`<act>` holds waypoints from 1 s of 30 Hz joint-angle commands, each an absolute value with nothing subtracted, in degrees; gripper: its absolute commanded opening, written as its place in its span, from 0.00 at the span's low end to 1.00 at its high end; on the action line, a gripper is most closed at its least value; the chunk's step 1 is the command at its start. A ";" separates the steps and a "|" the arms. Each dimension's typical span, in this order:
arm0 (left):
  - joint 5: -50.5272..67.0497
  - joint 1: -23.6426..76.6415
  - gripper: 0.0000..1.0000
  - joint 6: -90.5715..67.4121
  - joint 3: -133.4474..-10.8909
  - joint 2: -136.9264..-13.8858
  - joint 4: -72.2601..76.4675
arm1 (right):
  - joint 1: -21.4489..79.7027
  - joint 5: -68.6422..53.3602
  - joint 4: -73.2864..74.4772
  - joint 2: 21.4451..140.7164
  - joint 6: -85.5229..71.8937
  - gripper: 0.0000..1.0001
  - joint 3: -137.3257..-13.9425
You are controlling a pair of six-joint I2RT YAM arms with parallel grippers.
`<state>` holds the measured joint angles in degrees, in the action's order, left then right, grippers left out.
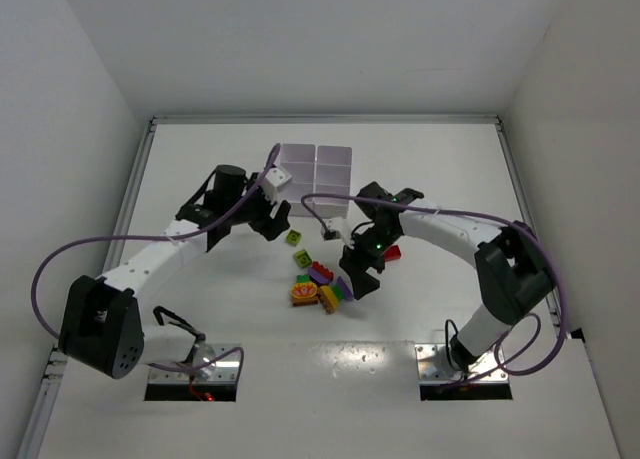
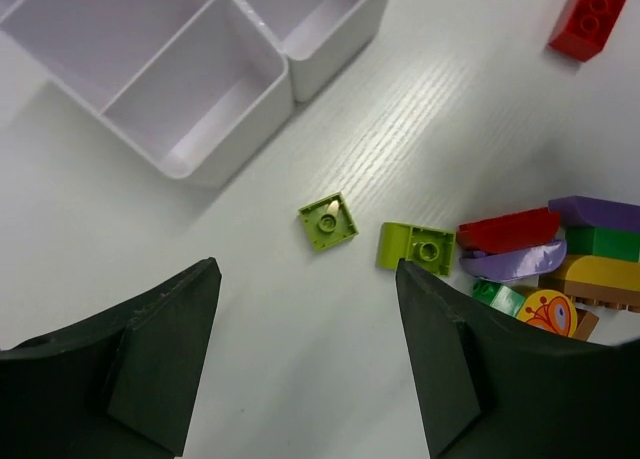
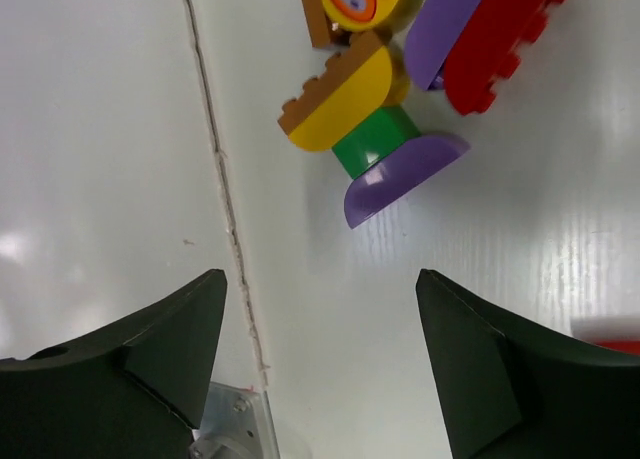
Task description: Sort the legos into containers by color
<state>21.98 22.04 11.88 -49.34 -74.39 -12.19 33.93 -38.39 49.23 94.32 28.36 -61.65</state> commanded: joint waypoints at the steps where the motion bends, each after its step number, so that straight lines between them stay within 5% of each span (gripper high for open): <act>1: 23.38 19.17 0.77 7.83 -50.89 -70.41 -12.83 | 36.82 -33.85 44.31 92.55 32.34 0.80 -59.33; 11: 24.43 10.73 0.77 7.82 -47.91 -69.61 -13.36 | 40.86 -34.45 35.33 87.89 46.48 0.81 -53.00; 30: 23.38 7.82 0.77 7.82 -41.67 -66.10 -13.36 | 48.33 -29.18 28.04 89.20 55.81 0.66 -51.50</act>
<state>23.03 8.69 8.49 -42.74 -68.62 -14.15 47.27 -28.91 30.79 89.08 53.69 -50.78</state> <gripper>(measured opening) 0.772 0.658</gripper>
